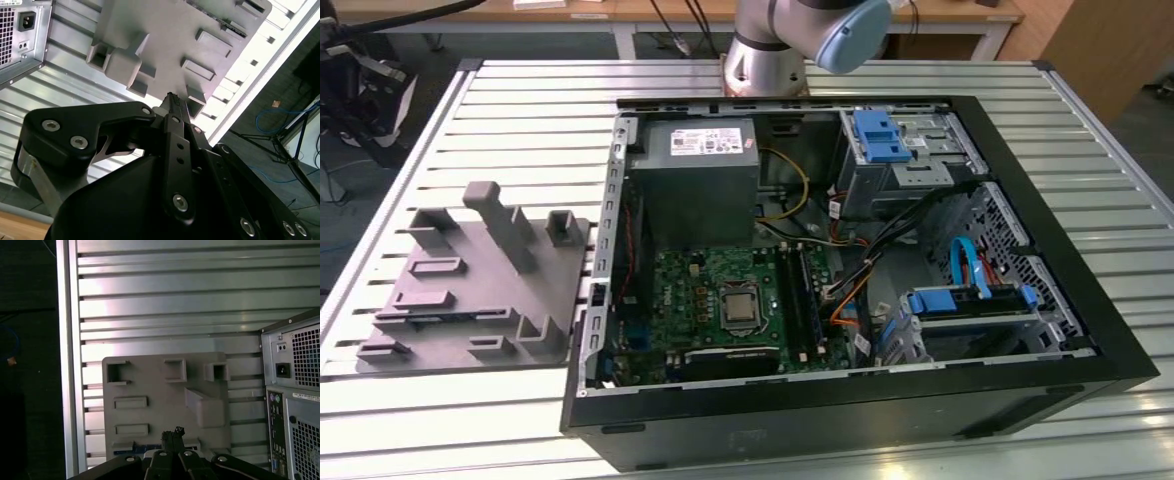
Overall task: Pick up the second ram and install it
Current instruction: 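Reach for the second ram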
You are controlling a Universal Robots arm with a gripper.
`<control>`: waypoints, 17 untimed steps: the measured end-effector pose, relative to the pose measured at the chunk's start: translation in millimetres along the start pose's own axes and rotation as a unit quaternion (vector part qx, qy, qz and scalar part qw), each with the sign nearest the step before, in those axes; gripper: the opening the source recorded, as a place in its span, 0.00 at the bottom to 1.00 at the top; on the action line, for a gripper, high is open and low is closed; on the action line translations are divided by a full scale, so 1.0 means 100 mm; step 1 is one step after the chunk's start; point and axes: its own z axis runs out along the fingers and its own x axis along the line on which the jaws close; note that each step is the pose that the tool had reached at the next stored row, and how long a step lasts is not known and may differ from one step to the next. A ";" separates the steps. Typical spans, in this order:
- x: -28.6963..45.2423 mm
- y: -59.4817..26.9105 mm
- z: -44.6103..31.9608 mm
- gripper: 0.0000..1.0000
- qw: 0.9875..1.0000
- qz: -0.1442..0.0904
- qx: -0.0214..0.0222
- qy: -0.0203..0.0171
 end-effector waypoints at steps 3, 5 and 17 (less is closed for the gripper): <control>0.006 -0.012 0.013 0.10 1.000 0.000 0.000 0.000; 0.010 -0.020 0.022 0.10 1.000 0.000 0.000 0.000; 0.023 -0.076 0.082 0.10 1.000 0.000 0.000 0.000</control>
